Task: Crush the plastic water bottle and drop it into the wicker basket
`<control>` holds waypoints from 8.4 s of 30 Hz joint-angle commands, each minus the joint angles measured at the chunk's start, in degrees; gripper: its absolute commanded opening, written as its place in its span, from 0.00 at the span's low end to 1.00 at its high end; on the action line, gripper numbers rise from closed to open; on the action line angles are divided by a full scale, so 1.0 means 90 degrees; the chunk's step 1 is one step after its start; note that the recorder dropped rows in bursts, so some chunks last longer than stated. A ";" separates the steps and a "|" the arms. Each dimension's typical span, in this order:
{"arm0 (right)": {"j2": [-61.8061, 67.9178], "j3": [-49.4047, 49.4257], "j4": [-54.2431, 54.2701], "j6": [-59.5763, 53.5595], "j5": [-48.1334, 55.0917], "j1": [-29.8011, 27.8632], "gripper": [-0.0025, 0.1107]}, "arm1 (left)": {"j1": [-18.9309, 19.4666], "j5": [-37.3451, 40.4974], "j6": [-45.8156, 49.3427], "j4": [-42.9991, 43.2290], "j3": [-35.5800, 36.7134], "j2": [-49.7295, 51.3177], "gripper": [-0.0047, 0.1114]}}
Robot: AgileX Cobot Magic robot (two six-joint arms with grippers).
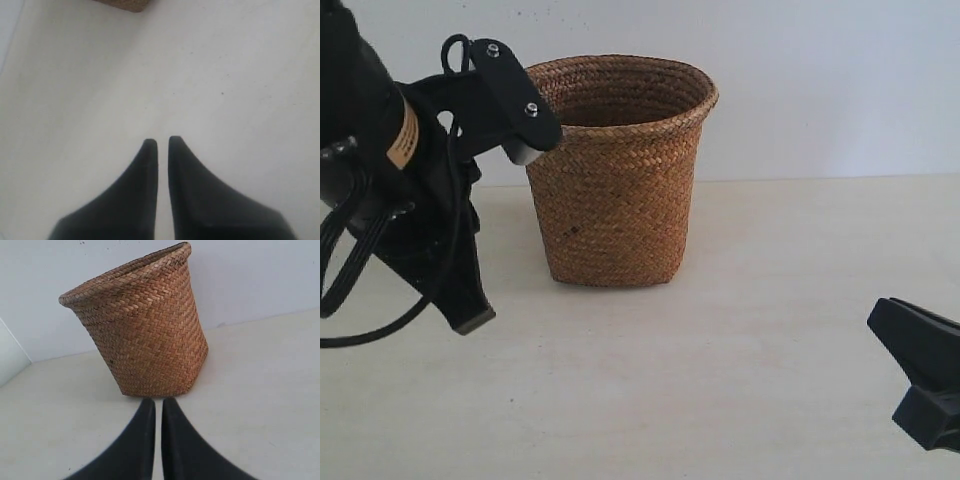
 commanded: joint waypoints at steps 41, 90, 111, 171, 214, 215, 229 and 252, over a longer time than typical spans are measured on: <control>-0.0026 0.0046 0.0037 -0.0010 -0.0077 -0.0020 0.03 | 0.1750 -0.7823 -0.3305 -0.1285 0.3576 -0.3073 0.08; -0.0026 0.0046 0.0038 -0.0010 -0.0163 -0.0020 0.03 | 0.5527 -0.5324 -0.0018 -0.3404 0.7648 -0.9095 0.08; -0.0026 0.0046 0.0038 -0.0010 -0.0163 -0.0020 0.03 | 0.5604 -0.5195 0.0002 -0.3404 0.7648 -0.9095 0.08; -0.4975 0.0046 -0.0910 -0.1357 0.6364 -0.4131 0.03 | 0.5604 -0.5230 0.0002 -0.3404 0.7648 -0.9095 0.08; -0.5627 0.0046 -0.3568 0.0300 0.7099 -0.4527 0.03 | 0.5604 -0.5169 0.0002 -0.3404 0.7648 -0.9095 0.08; -0.5627 0.0046 -0.3568 0.0300 0.7099 -0.4527 0.03 | 0.5604 -0.5169 0.0002 -0.3404 0.7648 -0.9095 0.08; -0.5627 0.0046 -0.3568 0.0317 0.7088 -0.4526 0.03 | 0.5604 -0.5169 0.0002 -0.3404 0.7648 -0.9095 0.08; -0.5627 0.0046 -0.3568 0.0317 0.7088 -0.4526 0.03 | 0.5604 -0.5169 0.0002 -0.3404 0.7648 -0.9095 0.08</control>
